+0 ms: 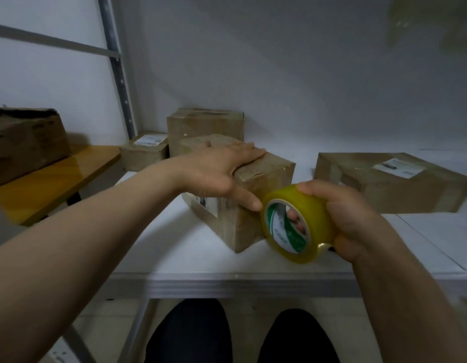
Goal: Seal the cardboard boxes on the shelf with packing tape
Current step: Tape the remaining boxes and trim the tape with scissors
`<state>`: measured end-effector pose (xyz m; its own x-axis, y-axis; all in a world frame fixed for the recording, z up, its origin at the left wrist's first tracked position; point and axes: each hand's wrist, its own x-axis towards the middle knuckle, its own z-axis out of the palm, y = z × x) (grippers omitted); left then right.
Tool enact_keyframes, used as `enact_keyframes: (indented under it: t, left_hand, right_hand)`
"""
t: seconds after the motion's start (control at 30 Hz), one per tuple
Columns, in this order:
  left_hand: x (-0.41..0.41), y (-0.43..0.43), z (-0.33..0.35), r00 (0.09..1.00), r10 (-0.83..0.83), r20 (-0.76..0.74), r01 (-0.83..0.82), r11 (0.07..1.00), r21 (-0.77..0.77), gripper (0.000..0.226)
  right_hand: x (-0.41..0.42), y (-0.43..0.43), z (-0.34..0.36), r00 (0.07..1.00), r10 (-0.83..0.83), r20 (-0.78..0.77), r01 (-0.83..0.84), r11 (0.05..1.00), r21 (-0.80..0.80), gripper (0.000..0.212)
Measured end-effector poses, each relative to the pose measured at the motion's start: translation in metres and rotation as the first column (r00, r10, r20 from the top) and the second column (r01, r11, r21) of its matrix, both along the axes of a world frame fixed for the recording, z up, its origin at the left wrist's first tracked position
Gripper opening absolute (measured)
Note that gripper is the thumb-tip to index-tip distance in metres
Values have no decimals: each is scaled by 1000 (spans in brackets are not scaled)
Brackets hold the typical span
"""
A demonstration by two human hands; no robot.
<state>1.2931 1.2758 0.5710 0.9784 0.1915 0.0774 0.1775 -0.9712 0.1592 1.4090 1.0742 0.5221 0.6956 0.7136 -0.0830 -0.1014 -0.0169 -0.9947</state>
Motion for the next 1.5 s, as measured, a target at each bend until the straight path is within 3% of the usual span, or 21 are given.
enact_keyframes:
  t: [0.23,0.33,0.43,0.5,0.6,0.7,0.8,0.9,1.0,1.13,1.27,1.4,1.5]
  left_hand:
    - [8,2,-7,978,1,209,2,1000,-14,97]
    - [6,11,2,935,78,345,-27,988,-150,87]
    - [5,28,18,874,92,478,124,907,-402,31]
    - [5,33,31,829,95,551,235,835,-498,17]
    - [7,38,45,798,256,546,212,728,-651,39]
    - [8,50,53,813,280,510,141,755,-640,38]
    - [-2,60,62,833,259,489,153,742,-653,105]
    - [-11,64,57,929,18,369,205,807,-553,133]
    - [-8,67,51,952,28,306,117,887,-446,142]
    - [-15,73,53,956,95,278,64,857,-512,141]
    - [-25,78,52,928,203,313,-5,846,-533,134]
    - [-20,78,52,916,268,299,-60,827,-559,123]
    - [-20,80,52,914,291,284,-86,821,-564,132]
  right_hand:
    - [-2,11,-8,1000,11,-16,-10,997,70,34]
    - [-7,11,8,994,86,73,-101,967,235,42]
    - [-18,17,44,977,134,169,-200,854,480,35]
    - [-24,27,69,968,145,204,-238,783,575,26]
    - [-26,56,95,968,86,236,-213,780,588,24]
    - [-24,87,107,960,-27,278,-132,834,536,38]
    - [-18,108,115,948,-8,319,-148,874,463,45]
    - [-12,123,125,966,-4,257,-117,884,453,48]
    - [-13,136,135,979,39,202,-117,914,389,47]
    - [-19,134,152,974,161,156,-202,933,298,50]
    - [-15,113,160,960,191,206,-237,944,228,20]
    - [-20,94,161,948,197,250,-256,940,227,26]
    - [-20,78,150,956,195,217,-244,943,227,29]
